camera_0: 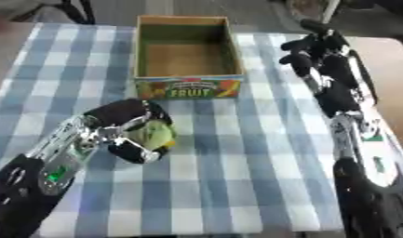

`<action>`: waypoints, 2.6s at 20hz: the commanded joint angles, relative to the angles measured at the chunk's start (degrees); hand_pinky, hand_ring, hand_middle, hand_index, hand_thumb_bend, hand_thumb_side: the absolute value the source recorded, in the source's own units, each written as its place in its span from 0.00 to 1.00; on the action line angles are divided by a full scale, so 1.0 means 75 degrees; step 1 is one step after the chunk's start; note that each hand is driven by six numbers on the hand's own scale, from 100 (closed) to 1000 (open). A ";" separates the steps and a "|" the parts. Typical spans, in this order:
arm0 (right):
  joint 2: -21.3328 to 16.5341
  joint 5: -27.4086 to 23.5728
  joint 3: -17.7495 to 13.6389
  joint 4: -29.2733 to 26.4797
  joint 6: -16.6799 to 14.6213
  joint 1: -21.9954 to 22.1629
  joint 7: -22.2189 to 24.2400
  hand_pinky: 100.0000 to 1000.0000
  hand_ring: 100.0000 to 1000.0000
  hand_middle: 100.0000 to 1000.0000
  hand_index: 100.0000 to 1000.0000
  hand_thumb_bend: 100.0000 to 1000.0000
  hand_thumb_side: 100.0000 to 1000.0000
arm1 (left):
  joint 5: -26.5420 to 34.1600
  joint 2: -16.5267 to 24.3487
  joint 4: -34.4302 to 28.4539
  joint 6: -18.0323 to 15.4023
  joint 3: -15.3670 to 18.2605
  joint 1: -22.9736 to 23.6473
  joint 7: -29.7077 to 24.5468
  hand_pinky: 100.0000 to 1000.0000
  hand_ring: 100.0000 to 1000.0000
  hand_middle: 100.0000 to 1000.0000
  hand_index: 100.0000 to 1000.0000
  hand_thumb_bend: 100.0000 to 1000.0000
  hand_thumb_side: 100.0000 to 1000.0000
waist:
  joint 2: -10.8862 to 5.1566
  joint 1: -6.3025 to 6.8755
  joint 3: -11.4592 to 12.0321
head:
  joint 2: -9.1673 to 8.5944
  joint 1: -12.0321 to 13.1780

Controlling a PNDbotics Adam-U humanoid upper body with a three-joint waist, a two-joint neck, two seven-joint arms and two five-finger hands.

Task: Pick up objects on the table and place them in the box.

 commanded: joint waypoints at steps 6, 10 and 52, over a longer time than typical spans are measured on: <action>-0.0072 -0.0001 0.0013 -0.0099 -0.0003 -0.0107 0.0016 0.56 0.66 0.44 0.80 0.43 0.18 | 0.0263 0.0167 -0.0162 -0.0194 0.0013 -0.0041 0.0107 0.00 0.08 0.25 0.49 0.00 0.17 | -0.0125 0.0050 -0.0017 | -0.0095 0.0001; -0.0083 -0.0003 0.0012 -0.0097 0.0001 -0.0097 0.0016 0.56 0.66 0.44 0.80 0.43 0.18 | 0.0385 0.0176 -0.0228 -0.0251 0.0063 -0.0035 0.0164 0.00 0.00 0.16 0.41 0.00 0.17 | -0.0124 0.0058 -0.0013 | -0.0093 -0.0010; -0.0056 -0.0029 0.0208 -0.0079 0.0034 -0.0242 0.0250 0.56 0.66 0.44 0.80 0.42 0.17 | 0.1123 0.1198 0.1129 -0.0269 0.0886 -0.2356 0.2690 0.00 0.00 0.21 0.46 0.00 0.11 | 0.0113 0.0287 -0.0714 | -0.0855 0.0436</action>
